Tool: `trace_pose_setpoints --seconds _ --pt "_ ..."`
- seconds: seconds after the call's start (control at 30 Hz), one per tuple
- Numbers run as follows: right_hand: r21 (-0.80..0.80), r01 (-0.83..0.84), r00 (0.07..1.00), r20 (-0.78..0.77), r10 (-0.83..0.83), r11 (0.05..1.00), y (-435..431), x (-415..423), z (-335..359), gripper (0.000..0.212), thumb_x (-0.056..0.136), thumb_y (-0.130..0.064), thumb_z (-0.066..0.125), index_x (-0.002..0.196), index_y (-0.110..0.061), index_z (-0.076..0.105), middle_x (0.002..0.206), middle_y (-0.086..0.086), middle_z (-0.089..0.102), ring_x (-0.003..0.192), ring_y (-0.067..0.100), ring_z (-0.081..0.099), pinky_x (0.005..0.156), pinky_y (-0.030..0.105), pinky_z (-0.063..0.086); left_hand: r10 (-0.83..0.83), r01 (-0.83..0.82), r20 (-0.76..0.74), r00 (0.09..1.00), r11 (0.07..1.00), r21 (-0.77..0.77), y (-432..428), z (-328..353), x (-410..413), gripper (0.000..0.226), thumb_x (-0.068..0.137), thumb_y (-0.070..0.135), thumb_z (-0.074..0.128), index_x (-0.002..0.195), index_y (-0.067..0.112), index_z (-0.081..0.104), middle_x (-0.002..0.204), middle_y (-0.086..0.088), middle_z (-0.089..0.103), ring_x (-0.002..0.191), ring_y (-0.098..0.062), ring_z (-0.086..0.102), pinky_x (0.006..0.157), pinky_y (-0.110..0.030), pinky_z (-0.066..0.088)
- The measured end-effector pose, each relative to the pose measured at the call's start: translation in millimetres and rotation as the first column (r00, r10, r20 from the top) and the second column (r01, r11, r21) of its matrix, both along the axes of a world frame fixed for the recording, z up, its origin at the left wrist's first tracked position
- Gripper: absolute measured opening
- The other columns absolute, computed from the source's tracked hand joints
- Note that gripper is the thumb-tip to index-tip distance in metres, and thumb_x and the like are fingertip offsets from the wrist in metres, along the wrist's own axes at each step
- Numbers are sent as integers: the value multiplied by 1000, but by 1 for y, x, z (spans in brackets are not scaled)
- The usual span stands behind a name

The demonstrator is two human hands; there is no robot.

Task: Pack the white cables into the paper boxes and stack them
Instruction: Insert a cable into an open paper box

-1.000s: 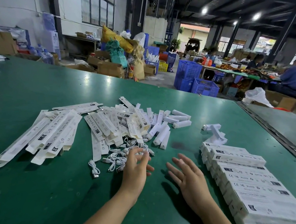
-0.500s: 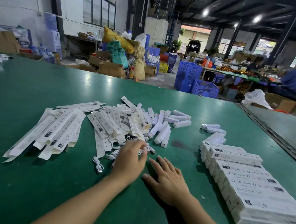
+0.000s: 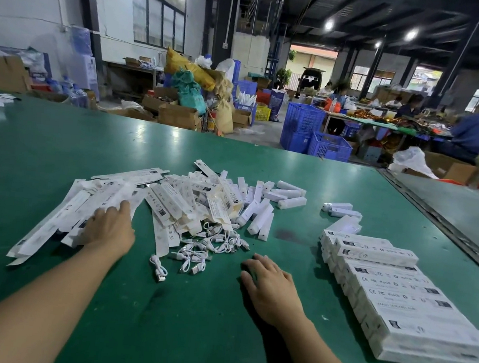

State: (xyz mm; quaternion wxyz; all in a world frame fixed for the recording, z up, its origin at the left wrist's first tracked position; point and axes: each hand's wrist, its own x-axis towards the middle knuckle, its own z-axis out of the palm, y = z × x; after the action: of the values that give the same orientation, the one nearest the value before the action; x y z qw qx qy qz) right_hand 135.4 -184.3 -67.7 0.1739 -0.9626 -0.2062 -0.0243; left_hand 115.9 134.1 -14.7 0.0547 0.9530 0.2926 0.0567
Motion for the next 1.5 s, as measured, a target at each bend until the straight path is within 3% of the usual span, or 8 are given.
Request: trace_pose_setpoints --seconds 0.13,0.27,0.43,0.7,0.87,1.17,1.37,1.5 --pt "254 95 995 -45 -86 963 -6 2 5 27 99 -40 48 102 -20 67 111 -7 67 104 19 60 83 32 46 -48 48 4 999 997 54 -12 6 4 53 97 41 60 138 15 39 131 -9 57 117 -30 55 88 -40 46" --pt "348 118 993 -50 -107 930 -9 -1 6 47 102 -44 42 71 -9 48 64 -2 50 66 21 48 63 39 39 -5 16 93 996 993 -116 -12 3 11 51 94 43 63 130 12 45 120 -14 57 107 -35 57 87 -47 51" --pt "344 128 992 -39 -122 930 -11 2 5 15 93 -30 61 82 -21 63 78 -11 63 74 11 56 65 24 42 23 114 397 918 941 -318 -44 14 20 56 95 60 50 123 11 49 97 -10 66 77 -25 66 56 -31 44" --pt "471 89 995 -73 -62 878 -18 -9 11 19 79 -27 78 75 -33 61 72 -15 65 67 -7 56 60 8 39 343 382 451 824 253 -889 -140 3 10 57 99 59 40 93 6 58 78 -10 59 60 -21 49 56 -32 43" --pt "550 -32 997 -41 66 834 -17 -19 11 20 88 -42 66 72 -34 60 58 -17 56 53 -1 46 54 15 38 424 491 422 801 -65 -868 -172 -5 -7 55 96 55 51 86 1 60 52 3 51 40 -9 39 38 -22 32" --pt "687 -106 974 -75 214 719 -14 -35 16 38 80 -66 53 100 -34 56 86 -16 71 70 5 66 63 18 50 303 602 539 786 -175 -779 -199 -12 -22 46 68 51 69 85 8 71 80 -5 72 70 -12 68 71 -32 54" --pt "773 -64 943 -160 291 631 -9 -43 16 26 90 -37 67 108 -29 50 86 -2 74 60 16 68 55 24 50 307 644 568 764 -298 -705 -202 -15 -23 76 38 64 92 90 11 76 96 -13 76 83 -28 75 65 -45 61" --pt "822 10 930 -217 296 570 -11 -40 18 20 89 -22 71 105 -18 60 72 6 70 52 18 59 52 31 49 371 640 523 767 -383 -666 -197 -12 -21 64 78 47 66 125 4 53 102 -10 76 86 -27 75 63 -39 60"
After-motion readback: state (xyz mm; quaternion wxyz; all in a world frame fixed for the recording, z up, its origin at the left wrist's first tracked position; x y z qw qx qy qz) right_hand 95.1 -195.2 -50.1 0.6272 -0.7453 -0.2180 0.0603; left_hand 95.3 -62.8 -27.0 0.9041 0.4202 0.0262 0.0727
